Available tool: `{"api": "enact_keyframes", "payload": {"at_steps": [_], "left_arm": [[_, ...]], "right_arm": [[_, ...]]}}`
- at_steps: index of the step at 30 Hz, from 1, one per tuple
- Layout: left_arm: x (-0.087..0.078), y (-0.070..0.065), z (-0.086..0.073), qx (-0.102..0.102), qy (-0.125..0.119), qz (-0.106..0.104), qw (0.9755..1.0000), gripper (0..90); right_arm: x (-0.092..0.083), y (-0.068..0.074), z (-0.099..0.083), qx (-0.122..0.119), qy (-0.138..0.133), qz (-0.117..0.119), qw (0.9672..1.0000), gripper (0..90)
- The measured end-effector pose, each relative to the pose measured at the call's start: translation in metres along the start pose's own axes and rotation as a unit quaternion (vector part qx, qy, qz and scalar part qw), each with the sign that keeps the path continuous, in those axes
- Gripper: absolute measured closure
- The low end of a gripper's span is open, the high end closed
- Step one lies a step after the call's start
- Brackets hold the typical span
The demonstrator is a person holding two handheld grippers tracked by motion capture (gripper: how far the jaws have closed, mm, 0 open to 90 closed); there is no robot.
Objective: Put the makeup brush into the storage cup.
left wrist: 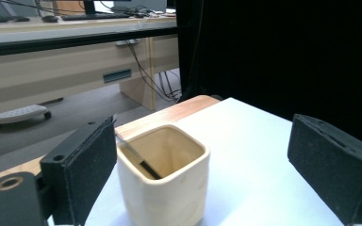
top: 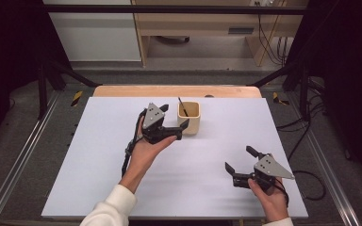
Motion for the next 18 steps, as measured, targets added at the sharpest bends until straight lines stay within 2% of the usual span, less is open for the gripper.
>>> {"api": "enact_keyframes", "payload": {"at_steps": [8, 18], "left_arm": [[-0.004, -0.004, -0.004, 0.006, 0.004, -0.019, 0.9998, 3.2], [-0.013, -0.005, -0.007, 0.013, 0.004, -0.028, 0.9995, 2.2]], "right_arm": [[-0.001, -0.001, 0.000, 0.002, -0.002, -0.002, 1.0000, 3.9], [-0.001, -0.001, 0.000, 0.000, 0.000, -0.003, 1.0000, 3.4]]}}
Point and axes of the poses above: each handheld gripper's, and its own axes: x roughly forward along the jaws, z roughly out of its top, y roughly to its left, the point moved 1 cm from there along x, roughly forward along the jaws, and after that the axes turned 8 degrees about y, right-handed, at the moved point
